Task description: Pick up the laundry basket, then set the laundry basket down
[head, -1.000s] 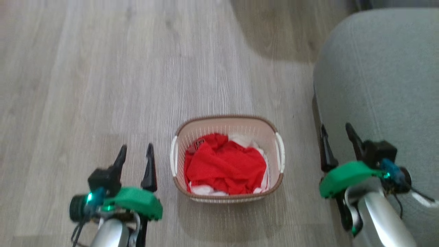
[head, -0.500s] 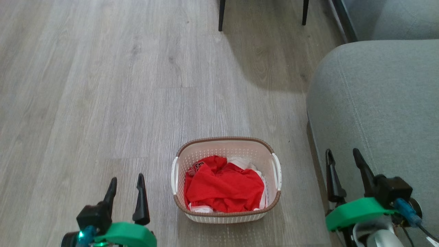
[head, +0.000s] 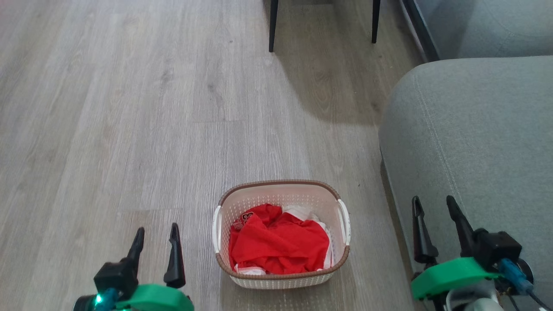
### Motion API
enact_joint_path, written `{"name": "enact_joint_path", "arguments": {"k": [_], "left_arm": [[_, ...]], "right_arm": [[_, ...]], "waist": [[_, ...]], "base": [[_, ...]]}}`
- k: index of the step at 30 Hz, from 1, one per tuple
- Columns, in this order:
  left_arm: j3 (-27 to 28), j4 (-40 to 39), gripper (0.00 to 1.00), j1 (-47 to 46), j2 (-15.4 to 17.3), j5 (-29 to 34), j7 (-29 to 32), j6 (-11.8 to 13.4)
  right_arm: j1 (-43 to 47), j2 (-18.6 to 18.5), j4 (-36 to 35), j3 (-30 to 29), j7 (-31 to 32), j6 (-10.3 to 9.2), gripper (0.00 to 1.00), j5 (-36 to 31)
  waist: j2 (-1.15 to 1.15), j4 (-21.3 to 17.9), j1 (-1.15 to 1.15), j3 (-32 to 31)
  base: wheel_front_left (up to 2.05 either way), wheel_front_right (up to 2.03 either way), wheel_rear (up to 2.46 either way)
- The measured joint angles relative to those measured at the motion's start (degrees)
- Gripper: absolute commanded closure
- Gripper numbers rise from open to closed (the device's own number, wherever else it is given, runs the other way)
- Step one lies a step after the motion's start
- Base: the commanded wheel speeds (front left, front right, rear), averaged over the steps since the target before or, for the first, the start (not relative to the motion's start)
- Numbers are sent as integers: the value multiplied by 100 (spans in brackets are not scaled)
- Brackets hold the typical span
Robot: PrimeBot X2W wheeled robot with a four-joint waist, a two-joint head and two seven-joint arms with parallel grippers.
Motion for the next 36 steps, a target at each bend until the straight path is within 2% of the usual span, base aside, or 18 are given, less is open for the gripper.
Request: {"name": "enact_joint_path", "arguments": {"k": [12,13,19,36], "left_arm": [[0,0,0,19,0,1,0,-49],[-2,9,100,24,-2,0,0,-47],[-15,517,100,236,-12,-36,18,-44],[51,558,100,182,-8,-1189,279,-181]], "right_arm": [[102,1,44,34,0,0,0,0],[102,2,53,36,0,0,100,1],[294,14,587,90,7,0,100,38],[302,12,653,23,241,0,100,1224]], "waist": [[0,-56,0,-114],[0,-60,0,-117],[0,-63,0,-116],[0,-80,1,-61]], "base": [[0,0,0],[0,0,0],[0,0,0],[0,0,0]]}}
